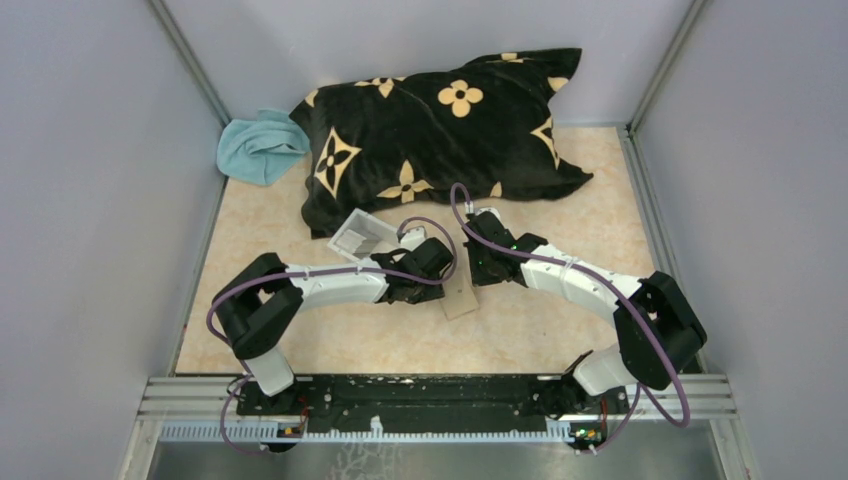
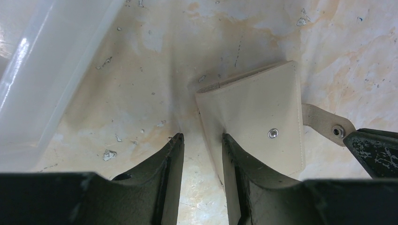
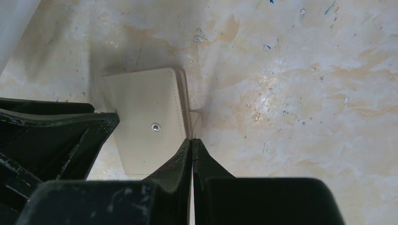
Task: Put the credit cards into the card holder
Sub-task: Close the card holder at the center of the board.
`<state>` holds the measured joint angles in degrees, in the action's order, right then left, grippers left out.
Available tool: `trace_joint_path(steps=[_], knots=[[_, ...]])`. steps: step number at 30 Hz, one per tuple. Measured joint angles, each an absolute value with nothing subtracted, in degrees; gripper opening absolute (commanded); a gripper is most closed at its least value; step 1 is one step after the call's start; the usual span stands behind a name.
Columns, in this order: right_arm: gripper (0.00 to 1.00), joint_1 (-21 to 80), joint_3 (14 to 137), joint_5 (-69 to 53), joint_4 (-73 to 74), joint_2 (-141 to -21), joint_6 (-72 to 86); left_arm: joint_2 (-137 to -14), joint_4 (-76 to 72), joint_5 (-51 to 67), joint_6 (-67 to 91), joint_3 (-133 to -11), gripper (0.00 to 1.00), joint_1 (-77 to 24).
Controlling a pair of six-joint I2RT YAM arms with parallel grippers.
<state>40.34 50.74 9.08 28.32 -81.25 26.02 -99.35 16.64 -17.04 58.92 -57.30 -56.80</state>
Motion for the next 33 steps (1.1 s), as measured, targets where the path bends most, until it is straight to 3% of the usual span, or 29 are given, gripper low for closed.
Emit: trace_joint_path(steps=[24, 33], knots=[[0.00, 44.3, 53.0, 7.0, 28.1, -85.3, 25.7, -99.5, 15.6, -17.0, 59.9, -56.7, 0.42, -56.9], [0.00, 45.4, 53.1, 7.0, 27.9, -87.0, 26.1, -97.0, 8.5, -16.6, 62.3, -51.2, 0.40, -56.9]])
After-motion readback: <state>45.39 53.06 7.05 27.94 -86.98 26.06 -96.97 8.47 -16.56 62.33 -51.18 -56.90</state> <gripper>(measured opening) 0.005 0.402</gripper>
